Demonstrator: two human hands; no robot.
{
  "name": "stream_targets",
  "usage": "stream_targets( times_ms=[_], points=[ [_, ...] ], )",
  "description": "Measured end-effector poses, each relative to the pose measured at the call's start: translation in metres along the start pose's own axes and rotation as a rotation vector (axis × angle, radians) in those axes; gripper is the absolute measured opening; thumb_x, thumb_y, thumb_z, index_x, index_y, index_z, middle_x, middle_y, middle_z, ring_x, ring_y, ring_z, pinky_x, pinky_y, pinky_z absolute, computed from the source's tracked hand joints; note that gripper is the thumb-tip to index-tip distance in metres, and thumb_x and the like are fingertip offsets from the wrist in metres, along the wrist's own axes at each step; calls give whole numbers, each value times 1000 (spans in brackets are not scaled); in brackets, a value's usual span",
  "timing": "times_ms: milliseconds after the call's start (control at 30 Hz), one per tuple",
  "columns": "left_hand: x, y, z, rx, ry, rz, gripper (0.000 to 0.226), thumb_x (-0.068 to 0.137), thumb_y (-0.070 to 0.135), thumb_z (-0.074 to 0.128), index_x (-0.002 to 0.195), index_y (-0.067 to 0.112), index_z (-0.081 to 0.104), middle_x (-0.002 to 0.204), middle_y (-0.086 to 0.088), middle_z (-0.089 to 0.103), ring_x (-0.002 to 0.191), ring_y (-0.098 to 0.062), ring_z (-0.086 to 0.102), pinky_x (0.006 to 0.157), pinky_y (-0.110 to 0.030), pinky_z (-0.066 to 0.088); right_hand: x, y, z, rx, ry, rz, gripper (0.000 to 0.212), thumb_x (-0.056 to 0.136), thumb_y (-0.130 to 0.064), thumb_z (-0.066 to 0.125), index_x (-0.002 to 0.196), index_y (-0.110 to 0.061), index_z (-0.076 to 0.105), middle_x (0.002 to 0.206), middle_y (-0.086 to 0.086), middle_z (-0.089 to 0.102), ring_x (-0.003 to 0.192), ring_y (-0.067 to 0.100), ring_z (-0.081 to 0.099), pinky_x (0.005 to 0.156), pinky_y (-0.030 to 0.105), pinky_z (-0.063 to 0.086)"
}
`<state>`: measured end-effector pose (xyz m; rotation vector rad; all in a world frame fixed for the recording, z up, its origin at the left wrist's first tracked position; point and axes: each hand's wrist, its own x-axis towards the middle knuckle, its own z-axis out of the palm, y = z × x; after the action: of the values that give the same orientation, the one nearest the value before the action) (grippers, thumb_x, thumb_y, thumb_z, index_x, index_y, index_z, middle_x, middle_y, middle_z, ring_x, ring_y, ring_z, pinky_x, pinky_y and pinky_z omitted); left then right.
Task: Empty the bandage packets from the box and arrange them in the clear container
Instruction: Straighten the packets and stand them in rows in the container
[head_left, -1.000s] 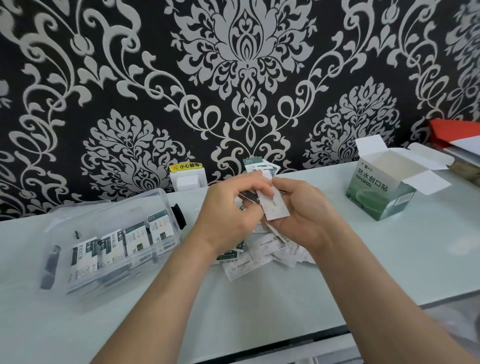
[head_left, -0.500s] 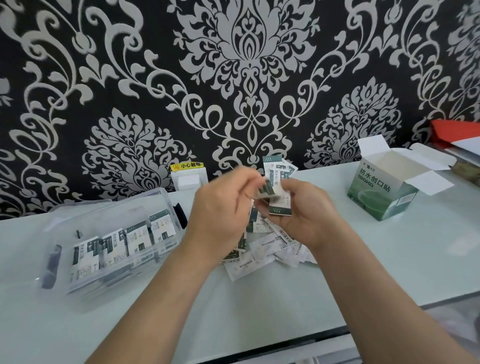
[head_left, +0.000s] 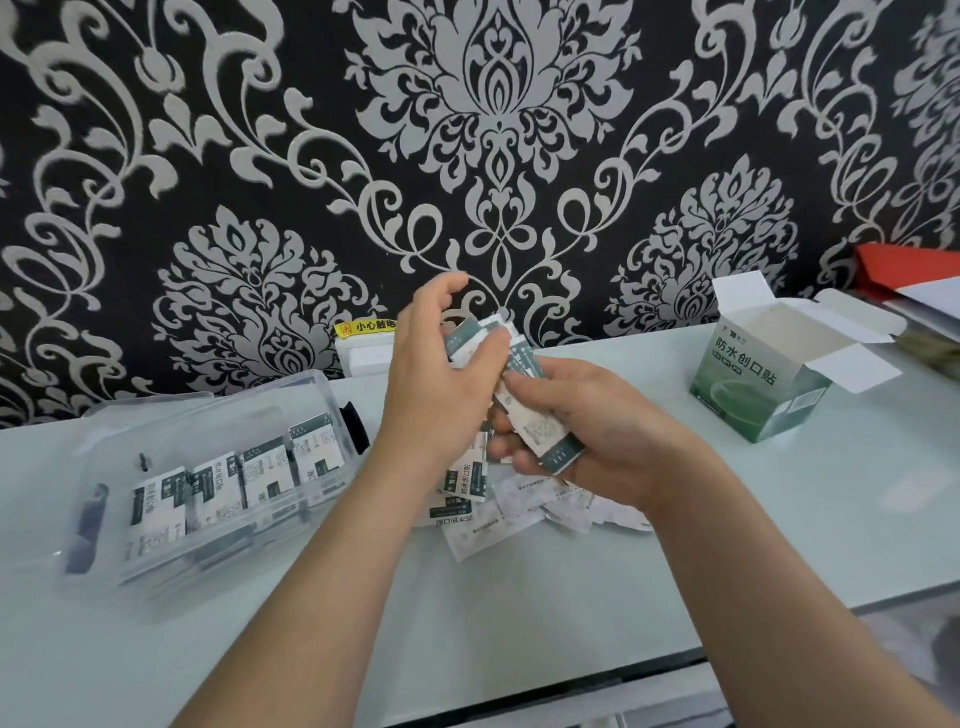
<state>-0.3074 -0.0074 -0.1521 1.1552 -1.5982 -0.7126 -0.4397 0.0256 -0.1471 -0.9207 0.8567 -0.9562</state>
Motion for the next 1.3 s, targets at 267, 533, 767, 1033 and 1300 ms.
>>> stream_targets(
  times_ms=[267,533,767,1033,1300],
  points=[
    [-5,8,6,-104,-498,-107,20,100,33,46,115,26,57,81,4,60,62,-9,55,59,-27,46,-17,-11,-22,-284,-57,48,13,97,-13,54,97,-2,61,75,10,64,54,13,58,39,18,40],
    [-24,-14,17,860,-802,32,71,77,61,64,137,34,36,129,7,43,119,-15,46,98,-38,43,-17,-5,-61,-890,527,101,20,98,-17,48,94,1,57,62,7,51,50,18,40,44,24,32],
    [-34,-14,36,894,-630,181,54,84,62,54,125,28,47,122,5,48,116,-20,46,87,-36,44,-11,7,-59,-1108,451,187,8,90,-17,57,90,-9,59,67,4,56,52,15,48,45,24,37],
    [-26,-16,30,817,-396,347,28,95,30,47,69,20,51,76,-2,65,73,-26,59,65,-36,45,-4,7,-60,-745,582,35,15,92,-17,59,87,-3,58,63,7,49,46,15,39,43,25,32],
    [-26,-5,20,526,86,677,13,89,10,61,86,8,74,82,0,73,75,-19,68,63,-36,55,7,11,-30,471,136,100,47,91,-58,50,83,-13,60,67,-1,52,55,8,43,51,16,33]
  ],
)
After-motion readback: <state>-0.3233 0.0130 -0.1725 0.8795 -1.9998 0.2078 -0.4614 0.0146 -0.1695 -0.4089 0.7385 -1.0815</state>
